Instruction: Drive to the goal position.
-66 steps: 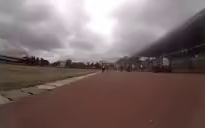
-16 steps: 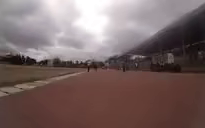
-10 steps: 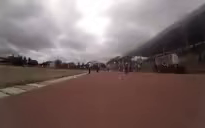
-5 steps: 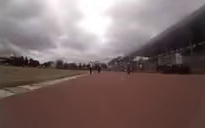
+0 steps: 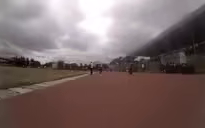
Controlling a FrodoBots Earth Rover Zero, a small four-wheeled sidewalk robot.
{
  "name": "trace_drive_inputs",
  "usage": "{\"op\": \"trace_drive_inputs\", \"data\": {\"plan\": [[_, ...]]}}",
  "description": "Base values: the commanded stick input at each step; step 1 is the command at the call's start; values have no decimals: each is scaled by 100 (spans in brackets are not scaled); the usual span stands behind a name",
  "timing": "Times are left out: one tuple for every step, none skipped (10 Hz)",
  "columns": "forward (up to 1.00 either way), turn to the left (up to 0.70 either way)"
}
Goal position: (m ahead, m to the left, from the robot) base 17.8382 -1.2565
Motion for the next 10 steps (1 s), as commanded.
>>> {"op": "trace_drive_inputs", "data": {"plan": [[100,0],[100,0],[100,0],[100,0],[100,0],[100,0],[100,0],[100,0],[100,0],[100,0]]}}
